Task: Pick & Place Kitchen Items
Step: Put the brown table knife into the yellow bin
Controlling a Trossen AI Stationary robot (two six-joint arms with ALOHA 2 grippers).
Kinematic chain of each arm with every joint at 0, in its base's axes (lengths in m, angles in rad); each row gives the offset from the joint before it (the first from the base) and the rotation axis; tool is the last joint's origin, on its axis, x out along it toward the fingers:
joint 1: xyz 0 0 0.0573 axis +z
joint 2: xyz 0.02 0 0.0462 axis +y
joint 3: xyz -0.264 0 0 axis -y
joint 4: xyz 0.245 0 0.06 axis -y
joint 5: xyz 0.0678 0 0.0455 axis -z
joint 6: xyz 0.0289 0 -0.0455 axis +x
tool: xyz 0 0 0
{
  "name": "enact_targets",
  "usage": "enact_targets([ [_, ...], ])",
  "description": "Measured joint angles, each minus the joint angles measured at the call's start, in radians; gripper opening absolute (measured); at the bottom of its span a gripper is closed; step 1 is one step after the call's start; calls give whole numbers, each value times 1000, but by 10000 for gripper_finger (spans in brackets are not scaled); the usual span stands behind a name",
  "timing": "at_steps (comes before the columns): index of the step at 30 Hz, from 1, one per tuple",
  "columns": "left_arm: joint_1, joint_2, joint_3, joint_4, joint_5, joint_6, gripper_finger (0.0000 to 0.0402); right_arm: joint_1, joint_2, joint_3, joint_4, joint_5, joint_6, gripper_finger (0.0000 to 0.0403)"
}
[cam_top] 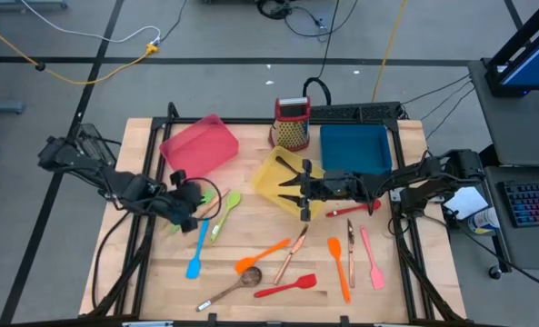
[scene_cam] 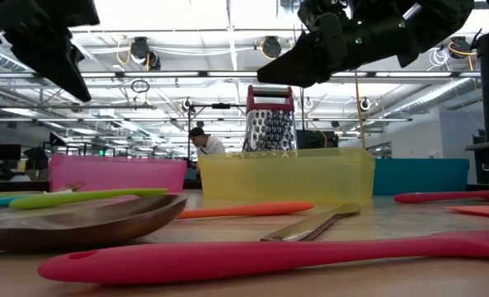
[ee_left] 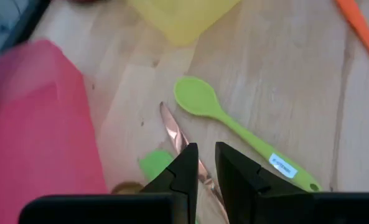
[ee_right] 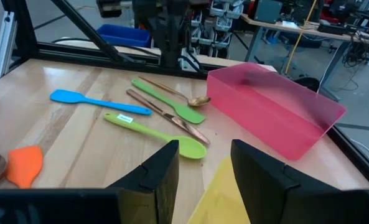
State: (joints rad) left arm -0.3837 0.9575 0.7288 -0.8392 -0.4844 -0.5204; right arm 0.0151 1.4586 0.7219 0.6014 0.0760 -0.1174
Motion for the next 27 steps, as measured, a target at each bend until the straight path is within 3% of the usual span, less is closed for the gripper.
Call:
enact_targets([
  [5,66,26,0,-3,10,-3,63,0,0,0,0,-2,0,139],
  [12,154,23,0,-3,115,19,69,0,0,0,-8,-2,0,139],
  [21,193,23,0,-6,143,66,168,0,0,0,-11,-2,-34,139],
  [27,169,23,0,-114,151,-133,196,0,0,0,-19,-1,-34,139],
])
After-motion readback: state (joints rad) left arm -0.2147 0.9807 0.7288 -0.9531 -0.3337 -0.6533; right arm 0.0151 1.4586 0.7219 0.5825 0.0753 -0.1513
